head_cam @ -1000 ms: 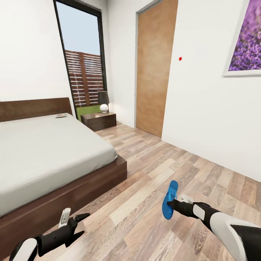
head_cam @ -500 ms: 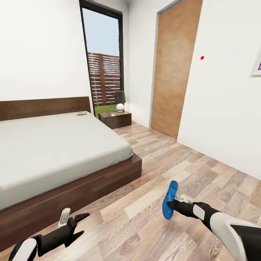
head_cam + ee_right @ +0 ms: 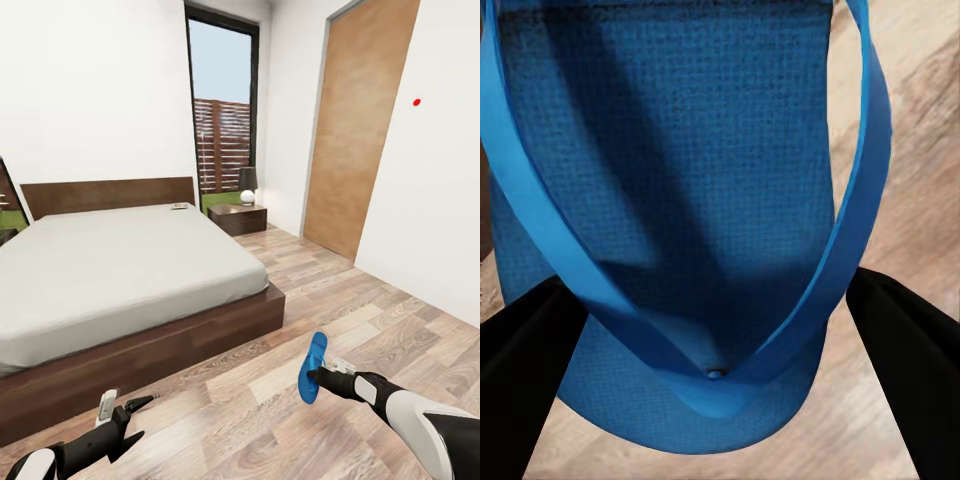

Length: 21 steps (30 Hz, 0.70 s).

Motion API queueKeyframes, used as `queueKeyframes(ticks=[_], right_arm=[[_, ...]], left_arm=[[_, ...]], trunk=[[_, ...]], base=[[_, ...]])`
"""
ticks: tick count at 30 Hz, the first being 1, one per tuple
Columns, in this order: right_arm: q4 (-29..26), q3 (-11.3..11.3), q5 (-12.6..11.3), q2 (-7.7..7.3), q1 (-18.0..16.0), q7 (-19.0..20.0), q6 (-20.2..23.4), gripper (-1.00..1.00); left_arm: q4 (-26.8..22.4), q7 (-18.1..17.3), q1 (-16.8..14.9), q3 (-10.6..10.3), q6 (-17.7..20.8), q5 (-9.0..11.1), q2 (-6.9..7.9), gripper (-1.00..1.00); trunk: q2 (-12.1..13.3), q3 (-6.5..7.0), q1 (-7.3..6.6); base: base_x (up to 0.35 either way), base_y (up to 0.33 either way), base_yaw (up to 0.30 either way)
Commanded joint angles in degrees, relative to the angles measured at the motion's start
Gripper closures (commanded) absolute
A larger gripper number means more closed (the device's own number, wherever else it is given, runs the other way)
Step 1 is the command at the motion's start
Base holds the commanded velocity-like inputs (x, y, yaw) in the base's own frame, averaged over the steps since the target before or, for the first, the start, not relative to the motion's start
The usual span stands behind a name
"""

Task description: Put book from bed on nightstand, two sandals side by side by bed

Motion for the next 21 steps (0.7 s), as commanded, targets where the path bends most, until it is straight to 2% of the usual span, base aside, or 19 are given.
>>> queueKeyframes(ticks=[1,7,21], right_arm=[[0.11,-0.31,-0.44,-0.05,-0.07,0.22,0.27,1.00],[0.15,-0.31,-0.44,-0.02,-0.07,0.22,0.28,1.00],[0.16,-0.31,-0.44,0.00,-0.07,0.22,0.29,1.00]], left_arm=[[0.25,-0.47,-0.06,0.50,0.27,-0.50,-0.01,-1.00],[0.96,-0.40,-0.06,1.76,0.21,-0.85,0.03,-1.00],[1.91,-0.38,-0.06,2.21,0.20,-0.92,0.11,-1.00]], trunk=[[-0.03,-0.05,-0.01],[-0.03,-0.05,-0.01],[-0.03,-0.05,-0.01]], base=[[0.000,0.000,0.266],[0.000,0.000,0.266],[0.000,0.032,0.266]])
